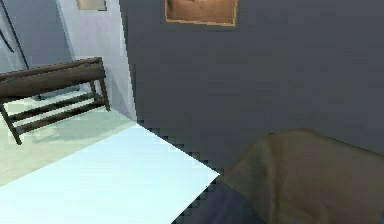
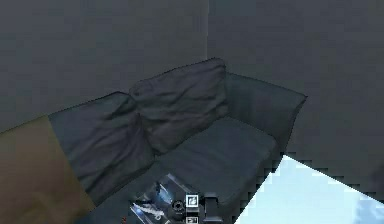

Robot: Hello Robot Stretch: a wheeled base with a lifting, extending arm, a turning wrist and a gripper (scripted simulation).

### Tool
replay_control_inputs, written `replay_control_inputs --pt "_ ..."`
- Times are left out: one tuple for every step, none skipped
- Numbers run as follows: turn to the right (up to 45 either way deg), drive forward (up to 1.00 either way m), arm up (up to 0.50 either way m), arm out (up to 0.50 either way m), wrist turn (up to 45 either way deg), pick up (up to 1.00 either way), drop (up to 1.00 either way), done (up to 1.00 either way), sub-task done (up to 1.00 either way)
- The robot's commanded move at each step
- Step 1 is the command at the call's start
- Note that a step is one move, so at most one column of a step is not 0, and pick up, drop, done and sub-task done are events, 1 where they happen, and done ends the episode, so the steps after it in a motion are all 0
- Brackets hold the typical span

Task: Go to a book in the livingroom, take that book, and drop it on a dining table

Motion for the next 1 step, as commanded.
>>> replay_control_inputs --pt "0.0 0.00 -0.30 0.00 0.0 0.00 0.00 0.00 0.00"
